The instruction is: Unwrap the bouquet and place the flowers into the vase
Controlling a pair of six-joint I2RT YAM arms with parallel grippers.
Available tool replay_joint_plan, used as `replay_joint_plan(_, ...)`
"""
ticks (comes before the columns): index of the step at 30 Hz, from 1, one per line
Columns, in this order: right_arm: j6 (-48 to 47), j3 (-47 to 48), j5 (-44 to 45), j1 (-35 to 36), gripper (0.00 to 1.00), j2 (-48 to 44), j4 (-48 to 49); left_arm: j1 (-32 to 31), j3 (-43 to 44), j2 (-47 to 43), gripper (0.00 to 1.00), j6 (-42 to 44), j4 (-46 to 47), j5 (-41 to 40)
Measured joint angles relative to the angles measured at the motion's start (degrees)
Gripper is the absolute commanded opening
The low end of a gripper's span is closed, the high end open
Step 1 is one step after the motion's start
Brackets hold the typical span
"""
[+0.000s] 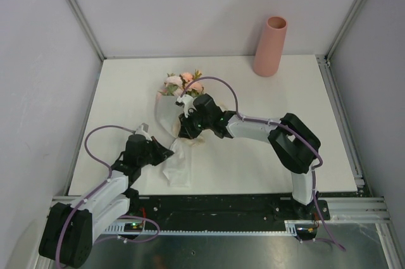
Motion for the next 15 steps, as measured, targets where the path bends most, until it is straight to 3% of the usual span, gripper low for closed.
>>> replay_joint_plan(15,-4.5,1.9,8.8,3.2,0.30,3.8,-2.1,0.0,0.0,0.0,0.00,0.0,0.0,-0.2)
